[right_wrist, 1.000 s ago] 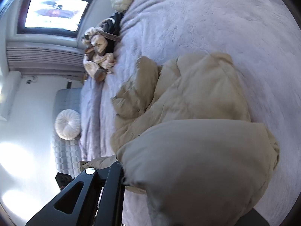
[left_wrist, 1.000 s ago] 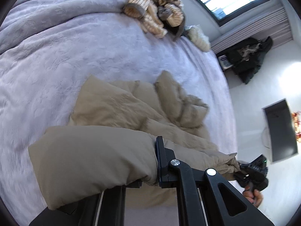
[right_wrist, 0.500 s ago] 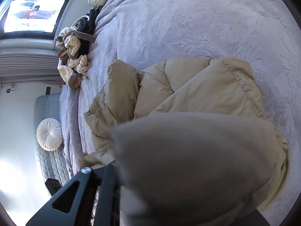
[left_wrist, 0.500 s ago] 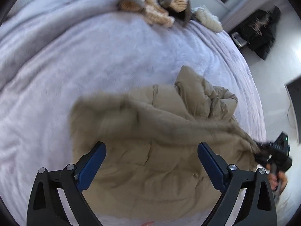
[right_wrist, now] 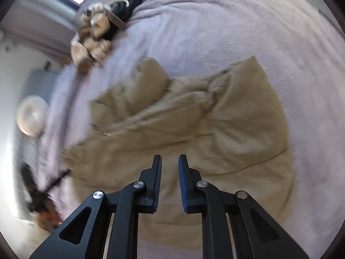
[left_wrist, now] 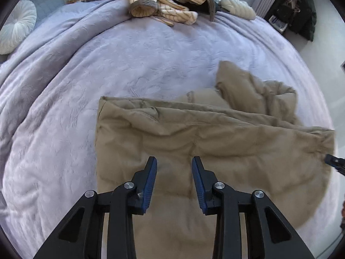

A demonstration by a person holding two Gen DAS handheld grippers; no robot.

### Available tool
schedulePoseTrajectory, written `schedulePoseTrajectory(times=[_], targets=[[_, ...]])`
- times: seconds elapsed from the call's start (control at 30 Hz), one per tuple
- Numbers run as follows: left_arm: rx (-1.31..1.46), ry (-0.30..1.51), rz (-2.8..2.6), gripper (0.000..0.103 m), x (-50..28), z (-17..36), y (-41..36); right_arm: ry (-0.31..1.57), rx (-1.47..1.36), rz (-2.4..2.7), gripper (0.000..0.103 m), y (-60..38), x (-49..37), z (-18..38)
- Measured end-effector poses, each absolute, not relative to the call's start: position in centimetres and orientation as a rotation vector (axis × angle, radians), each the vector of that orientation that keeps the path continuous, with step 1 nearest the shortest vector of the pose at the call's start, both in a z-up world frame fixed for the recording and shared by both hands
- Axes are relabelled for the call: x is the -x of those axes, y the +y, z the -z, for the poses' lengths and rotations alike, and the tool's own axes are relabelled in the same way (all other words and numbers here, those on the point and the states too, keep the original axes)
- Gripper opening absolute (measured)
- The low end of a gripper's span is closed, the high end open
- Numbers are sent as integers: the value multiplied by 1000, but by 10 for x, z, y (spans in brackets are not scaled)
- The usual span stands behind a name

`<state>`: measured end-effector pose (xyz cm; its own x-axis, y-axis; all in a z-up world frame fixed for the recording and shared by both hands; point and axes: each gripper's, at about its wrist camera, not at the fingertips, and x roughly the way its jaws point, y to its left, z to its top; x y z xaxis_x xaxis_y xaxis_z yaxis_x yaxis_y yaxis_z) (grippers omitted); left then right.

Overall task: Fold large clothes
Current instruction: 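Release the hem and lift both grippers away from the coat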

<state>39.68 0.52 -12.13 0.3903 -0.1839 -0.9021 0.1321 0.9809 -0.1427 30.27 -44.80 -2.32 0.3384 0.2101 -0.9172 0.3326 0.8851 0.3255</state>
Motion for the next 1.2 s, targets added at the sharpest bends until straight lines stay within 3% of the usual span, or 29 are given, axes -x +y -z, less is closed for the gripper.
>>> schedulePoseTrajectory(times=[0.13, 0.2, 0.3, 0.7, 0.93, 1.2], targets=[[60, 1165, 144, 37, -423, 147, 7, 1212, -401, 244, 16, -481, -309, 39], [64, 1168, 120, 37, -437, 160, 7, 1202, -416, 270, 9, -499, -315, 48], [84, 1171, 98, 37, -454, 173, 6, 1201, -472, 291, 8, -520, -328, 66], [139, 1158, 78, 37, -485, 194, 8, 1221, -487, 330, 0, -541, -361, 114], [199, 1127, 1, 37, -482, 160, 34, 1201, -470, 338, 5, -537, -360, 93], [157, 1137, 23, 37, -427, 129, 47, 1149, -452, 304, 6, -517, -328, 49]])
